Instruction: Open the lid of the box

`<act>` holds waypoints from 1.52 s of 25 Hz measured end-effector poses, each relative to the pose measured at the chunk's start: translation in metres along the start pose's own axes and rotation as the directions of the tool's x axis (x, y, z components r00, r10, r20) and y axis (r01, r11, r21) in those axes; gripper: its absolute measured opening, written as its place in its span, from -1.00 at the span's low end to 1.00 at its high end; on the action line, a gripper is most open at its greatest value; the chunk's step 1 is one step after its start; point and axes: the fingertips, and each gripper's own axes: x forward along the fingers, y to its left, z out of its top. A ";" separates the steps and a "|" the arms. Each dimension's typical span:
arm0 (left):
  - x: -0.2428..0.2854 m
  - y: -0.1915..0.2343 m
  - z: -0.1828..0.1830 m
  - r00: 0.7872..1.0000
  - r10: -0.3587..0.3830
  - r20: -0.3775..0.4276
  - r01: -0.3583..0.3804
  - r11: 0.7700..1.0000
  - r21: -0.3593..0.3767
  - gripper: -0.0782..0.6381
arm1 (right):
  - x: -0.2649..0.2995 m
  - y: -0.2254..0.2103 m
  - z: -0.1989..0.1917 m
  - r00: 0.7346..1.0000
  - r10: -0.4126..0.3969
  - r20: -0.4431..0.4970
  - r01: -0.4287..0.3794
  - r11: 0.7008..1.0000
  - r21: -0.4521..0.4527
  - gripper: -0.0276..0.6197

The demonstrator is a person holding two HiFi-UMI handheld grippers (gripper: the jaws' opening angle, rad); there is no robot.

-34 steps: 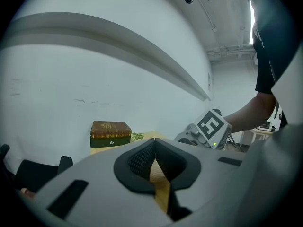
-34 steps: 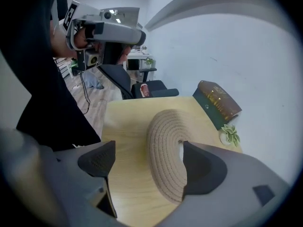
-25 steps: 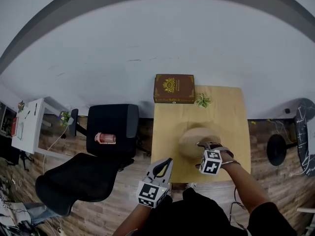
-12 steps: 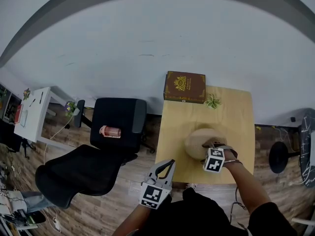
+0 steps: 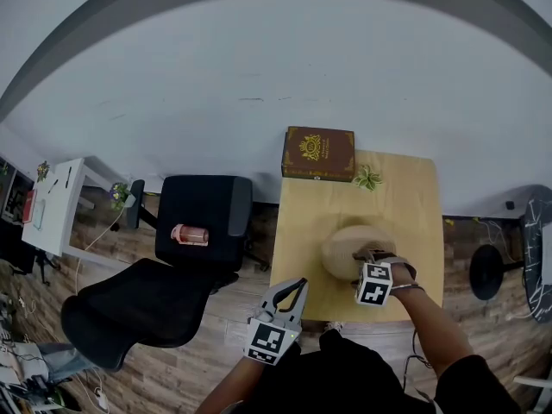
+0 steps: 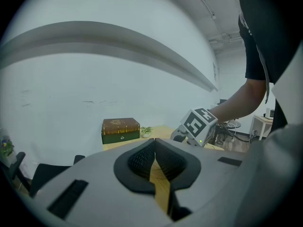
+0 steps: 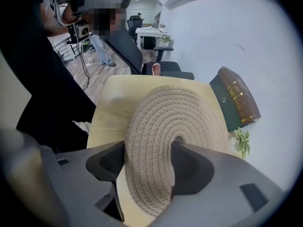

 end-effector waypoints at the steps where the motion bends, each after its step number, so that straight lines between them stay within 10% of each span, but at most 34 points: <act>1: 0.001 -0.001 0.000 1.000 -0.003 -0.001 0.003 1.000 0.006 -0.73 | -0.002 0.001 0.001 1.000 -0.003 0.000 0.003 1.000 -0.001 0.06; 24: 0.035 -0.032 0.011 0.990 -0.137 0.027 0.136 0.990 0.029 -0.73 | -0.067 0.010 -0.068 0.990 -0.127 -0.059 0.135 0.977 0.167 0.05; 38: 0.065 -0.077 0.015 0.968 -0.251 0.007 0.250 0.968 0.025 -0.73 | -0.081 0.024 -0.175 0.976 -0.162 -0.144 0.209 0.879 0.429 0.05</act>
